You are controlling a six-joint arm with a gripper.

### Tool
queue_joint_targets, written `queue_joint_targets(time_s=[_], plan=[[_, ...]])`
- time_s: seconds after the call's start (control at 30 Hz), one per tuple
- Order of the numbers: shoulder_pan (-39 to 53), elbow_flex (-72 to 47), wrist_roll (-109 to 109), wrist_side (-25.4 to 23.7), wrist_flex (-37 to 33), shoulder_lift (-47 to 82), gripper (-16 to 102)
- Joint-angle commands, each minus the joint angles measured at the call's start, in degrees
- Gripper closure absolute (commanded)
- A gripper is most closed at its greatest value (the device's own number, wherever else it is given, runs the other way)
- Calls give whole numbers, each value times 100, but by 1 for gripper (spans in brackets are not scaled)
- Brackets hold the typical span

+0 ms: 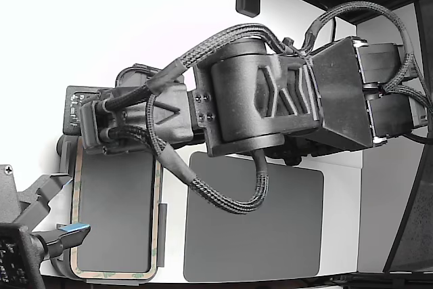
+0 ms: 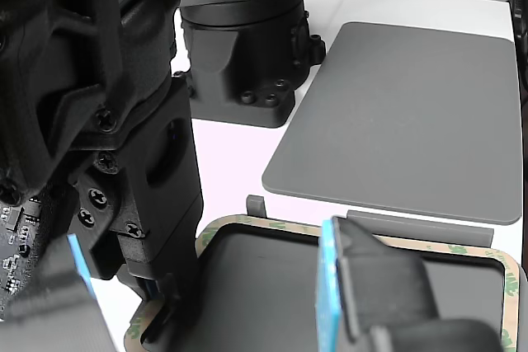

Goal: Move top rectangular frame to the holder.

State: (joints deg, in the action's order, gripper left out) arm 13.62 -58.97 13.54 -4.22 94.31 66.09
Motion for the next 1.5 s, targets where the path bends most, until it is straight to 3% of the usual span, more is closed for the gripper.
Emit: queue_joint_targets(time_s=[0.0, 0.2, 0.47, 0.7, 0.8, 0.97, 1.17, 1.47], plan=[[-70, 176, -53, 9, 53, 123, 89], [-70, 220, -158, 26, 53, 123, 64], [-44, 220, -149, 53, 53, 123, 57], [-44, 229, -97, 44, 53, 123, 16], [-44, 264, -141, 53, 53, 123, -13], [-44, 264, -62, -62, 53, 264, -14], [-105, -18, 466, -580, 44, 1011, -14], [-606, -659, -422, -589, -202, 2408, -14]])
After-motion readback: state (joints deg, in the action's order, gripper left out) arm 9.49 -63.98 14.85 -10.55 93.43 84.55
